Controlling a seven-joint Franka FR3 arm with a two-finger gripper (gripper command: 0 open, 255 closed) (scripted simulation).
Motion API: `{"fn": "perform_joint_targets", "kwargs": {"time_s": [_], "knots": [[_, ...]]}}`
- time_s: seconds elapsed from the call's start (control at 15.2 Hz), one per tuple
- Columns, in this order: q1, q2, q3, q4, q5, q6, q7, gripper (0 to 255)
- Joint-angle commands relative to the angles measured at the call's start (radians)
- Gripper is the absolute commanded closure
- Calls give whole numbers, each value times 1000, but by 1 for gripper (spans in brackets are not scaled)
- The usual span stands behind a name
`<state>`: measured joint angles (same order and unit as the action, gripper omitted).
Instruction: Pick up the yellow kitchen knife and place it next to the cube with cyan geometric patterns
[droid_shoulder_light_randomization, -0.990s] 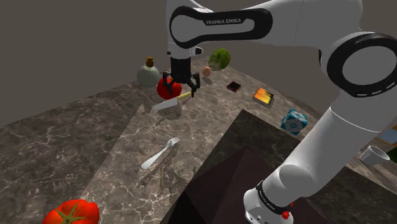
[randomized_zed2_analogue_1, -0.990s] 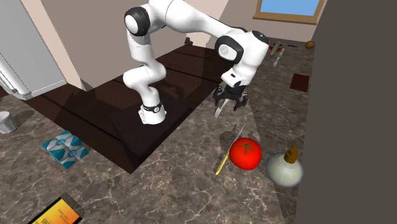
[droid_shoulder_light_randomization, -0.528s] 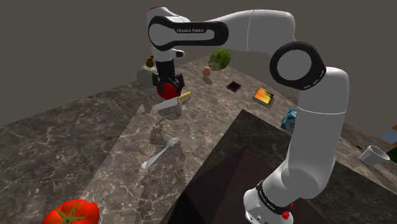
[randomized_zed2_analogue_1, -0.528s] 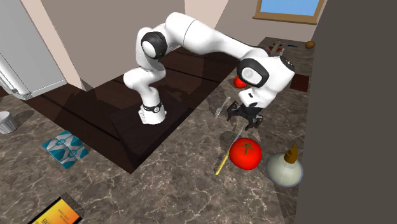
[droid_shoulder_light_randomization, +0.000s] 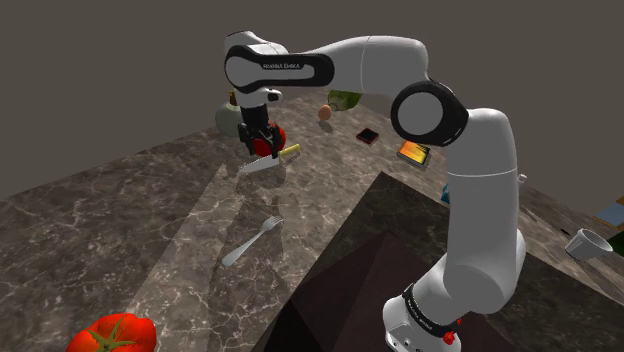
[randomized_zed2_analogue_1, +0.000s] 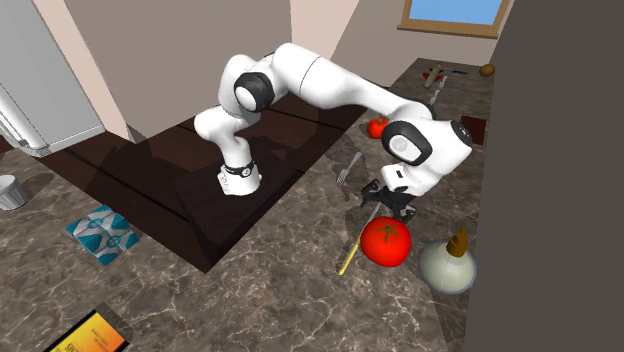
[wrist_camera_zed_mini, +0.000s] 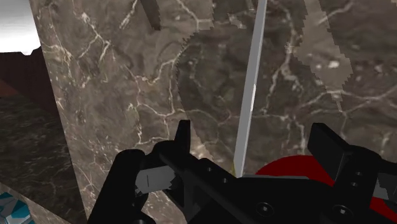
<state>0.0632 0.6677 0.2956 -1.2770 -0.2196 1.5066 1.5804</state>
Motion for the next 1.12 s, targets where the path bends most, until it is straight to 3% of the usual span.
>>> {"fn": "perform_joint_targets", "kwargs": {"time_s": [0.0, 0.59, 0.66, 1.06], "knots": [[-5, -9, 0, -36, 1, 27, 3, 0], [-10, -16, 1, -68, 1, 52, 5, 0], [-10, -12, 0, -60, 0, 48, 3, 255], [-10, -8, -1, -56, -1, 47, 2, 255]]}}
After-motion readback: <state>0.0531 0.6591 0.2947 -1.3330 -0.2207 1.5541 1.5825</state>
